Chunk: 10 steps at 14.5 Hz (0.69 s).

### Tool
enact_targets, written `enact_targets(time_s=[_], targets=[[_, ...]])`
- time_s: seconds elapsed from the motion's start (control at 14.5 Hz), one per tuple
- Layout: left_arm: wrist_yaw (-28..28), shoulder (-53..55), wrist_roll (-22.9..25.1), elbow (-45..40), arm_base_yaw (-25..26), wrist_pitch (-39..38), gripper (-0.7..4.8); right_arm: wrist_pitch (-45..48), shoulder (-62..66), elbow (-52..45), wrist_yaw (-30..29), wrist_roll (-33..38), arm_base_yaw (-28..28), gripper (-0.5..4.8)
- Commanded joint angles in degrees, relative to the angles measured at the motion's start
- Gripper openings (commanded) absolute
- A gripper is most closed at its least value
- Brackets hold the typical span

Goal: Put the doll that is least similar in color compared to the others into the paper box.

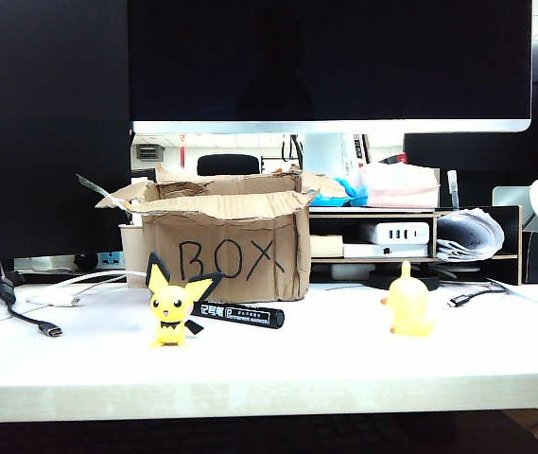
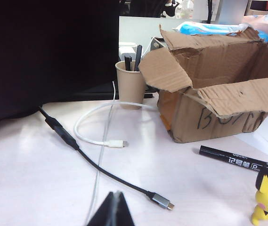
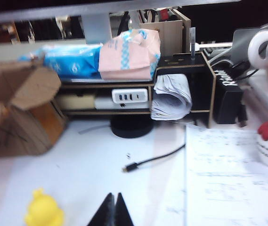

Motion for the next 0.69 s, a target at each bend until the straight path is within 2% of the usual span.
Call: enact_targets(time_s=[0.07, 0.69], targets=[[0.02, 0.0, 0.02, 0.09, 0.04, 0.74, -0.05, -0.48, -2.08, -1.55, 2.16, -2.03, -0.04, 0.04], [0.02, 0.0, 0.02, 0.09, 0.04, 0.74, -0.05, 5.4, -2.12, -5.9, 1.88, -1.77, 3.63, 0.04]])
